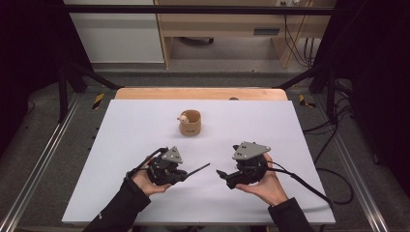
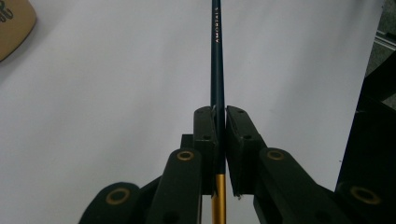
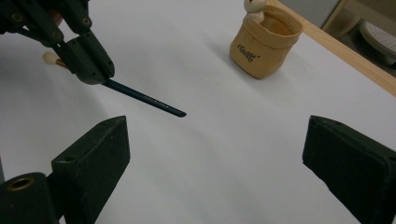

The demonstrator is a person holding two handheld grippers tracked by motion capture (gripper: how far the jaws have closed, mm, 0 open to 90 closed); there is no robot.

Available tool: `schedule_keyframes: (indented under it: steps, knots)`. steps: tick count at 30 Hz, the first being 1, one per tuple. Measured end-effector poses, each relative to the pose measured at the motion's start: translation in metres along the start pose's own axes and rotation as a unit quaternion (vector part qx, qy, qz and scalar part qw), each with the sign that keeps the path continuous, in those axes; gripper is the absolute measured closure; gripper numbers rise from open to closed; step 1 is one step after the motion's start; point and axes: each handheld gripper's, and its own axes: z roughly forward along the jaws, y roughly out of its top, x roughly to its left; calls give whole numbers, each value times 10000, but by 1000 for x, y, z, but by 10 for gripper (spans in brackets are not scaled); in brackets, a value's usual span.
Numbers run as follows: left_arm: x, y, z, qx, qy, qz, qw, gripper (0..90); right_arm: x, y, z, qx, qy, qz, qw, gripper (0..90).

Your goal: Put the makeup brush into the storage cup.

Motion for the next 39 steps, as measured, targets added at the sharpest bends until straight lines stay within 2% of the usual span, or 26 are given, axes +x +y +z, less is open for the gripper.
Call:
schedule_keyframes:
  steps: [12,16,21,33,39]
  knots:
    - [-1,8,-1,49,-125,101,9999,830,11,8,5,242,174,-384,9988,84]
    - [-2,11,-1,85,-167,146,9997,830,13,9,6,337,226,-459,9981,85]
    - [-4,16,-2,140,-184,238,9994,830,16,11,8,461,245,-667,9964,87]
    - [-8,23,-5,197,-220,372,9989,830,20,15,10,609,340,-862,9938,104]
    - [-10,25,-5,239,-247,444,9984,830,22,17,10,725,370,-1007,9916,113]
